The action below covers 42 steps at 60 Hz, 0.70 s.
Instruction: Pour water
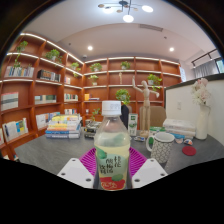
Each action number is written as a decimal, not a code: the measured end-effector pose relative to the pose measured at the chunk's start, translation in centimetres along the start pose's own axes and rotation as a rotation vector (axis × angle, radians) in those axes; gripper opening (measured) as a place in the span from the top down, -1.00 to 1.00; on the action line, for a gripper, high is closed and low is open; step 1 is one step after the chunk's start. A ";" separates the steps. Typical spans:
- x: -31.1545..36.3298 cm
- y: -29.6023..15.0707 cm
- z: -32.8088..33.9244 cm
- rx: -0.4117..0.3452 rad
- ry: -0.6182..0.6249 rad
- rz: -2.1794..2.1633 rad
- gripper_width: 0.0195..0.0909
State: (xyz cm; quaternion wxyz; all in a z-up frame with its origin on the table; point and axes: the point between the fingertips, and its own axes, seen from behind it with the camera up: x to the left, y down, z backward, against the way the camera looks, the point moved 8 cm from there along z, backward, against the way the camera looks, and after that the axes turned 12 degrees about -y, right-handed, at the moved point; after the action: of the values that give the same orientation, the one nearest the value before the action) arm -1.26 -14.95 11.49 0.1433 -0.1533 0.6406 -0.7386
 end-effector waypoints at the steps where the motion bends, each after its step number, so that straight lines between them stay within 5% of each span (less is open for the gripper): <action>1: 0.0 0.0 0.0 0.001 0.000 -0.003 0.49; 15: -1.8 -2.4 -1.7 -0.004 0.037 -0.181 0.49; 42: -8.3 -7.0 -6.1 -0.509 -0.127 -1.308 0.50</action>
State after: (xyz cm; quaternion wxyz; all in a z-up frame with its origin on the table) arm 3.69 -5.12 17.22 -0.3334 -0.5784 0.5604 -0.4902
